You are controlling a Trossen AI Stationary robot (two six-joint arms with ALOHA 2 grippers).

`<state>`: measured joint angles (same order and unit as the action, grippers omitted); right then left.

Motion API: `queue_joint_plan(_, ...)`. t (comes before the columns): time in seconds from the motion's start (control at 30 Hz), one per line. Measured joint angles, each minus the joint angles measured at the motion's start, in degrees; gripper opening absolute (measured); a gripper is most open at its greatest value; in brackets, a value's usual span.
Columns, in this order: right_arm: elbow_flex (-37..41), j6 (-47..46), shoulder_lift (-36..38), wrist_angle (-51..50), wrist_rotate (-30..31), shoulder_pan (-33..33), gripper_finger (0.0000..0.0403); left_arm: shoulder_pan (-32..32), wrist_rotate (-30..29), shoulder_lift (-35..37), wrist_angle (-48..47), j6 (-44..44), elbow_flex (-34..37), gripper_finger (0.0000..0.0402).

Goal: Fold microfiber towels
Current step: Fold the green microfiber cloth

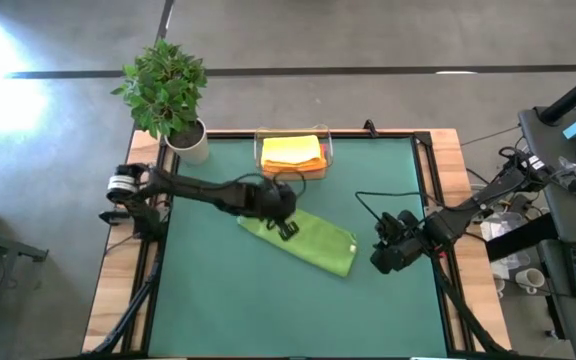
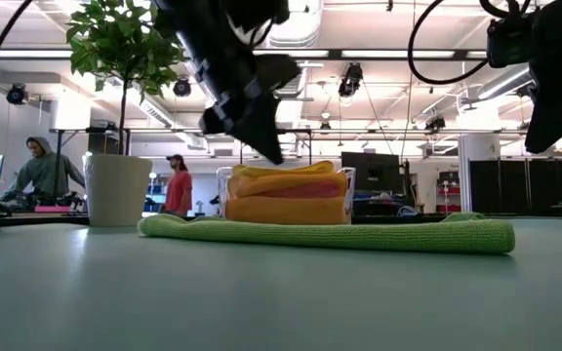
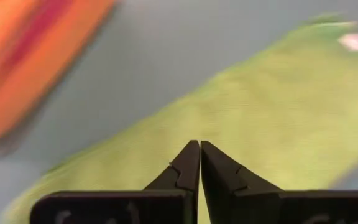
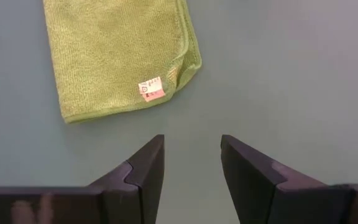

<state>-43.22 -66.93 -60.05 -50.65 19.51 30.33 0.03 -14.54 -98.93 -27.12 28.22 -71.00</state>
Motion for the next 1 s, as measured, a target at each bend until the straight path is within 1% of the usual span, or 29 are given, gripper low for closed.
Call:
queue_joint_plan(0.1, 0.0, 2.1, 0.0, 0.0, 0.0, 0.0, 0.0148, -3.5, 0.2, -1.7, 7.1, 1.3, 0.0, 0.0)
queue_joint_plan(0.23, 0.0, 3.9, 0.0, 0.1, 0.0, 0.0, 0.0148, -7.3, 0.5, -5.0, 13.5, 2.9, -0.1, 0.0)
queue_joint_plan(0.37, 0.1, 5.9, 0.0, 0.1, 0.0, 0.0, 0.0148, -9.9, 0.5, -8.6, 17.0, 3.1, -0.7, 0.0)
queue_joint_plan(0.6, 0.2, 6.5, 0.0, 0.1, 0.0, 0.0, 0.0148, -11.8, 1.0, -14.1, 16.6, 6.0, -1.5, 0.0)
queue_joint_plan(0.8, 0.3, 6.4, 0.0, 0.1, 0.0, 0.0, 0.0148, -12.2, 1.9, -16.4, 14.6, 6.0, -1.4, 0.0)
queue_joint_plan(0.9, 0.3, 6.0, 0.0, 0.2, 0.0, 0.0, 0.0148, -12.2, 3.1, -16.2, 11.3, 6.0, -1.3, 0.0)
queue_joint_plan(1.0, 0.3, 5.6, 0.0, 0.4, 0.0, 0.0, 0.0148, -12.2, 4.6, -15.6, 4.5, 6.0, -1.6, 0.0)
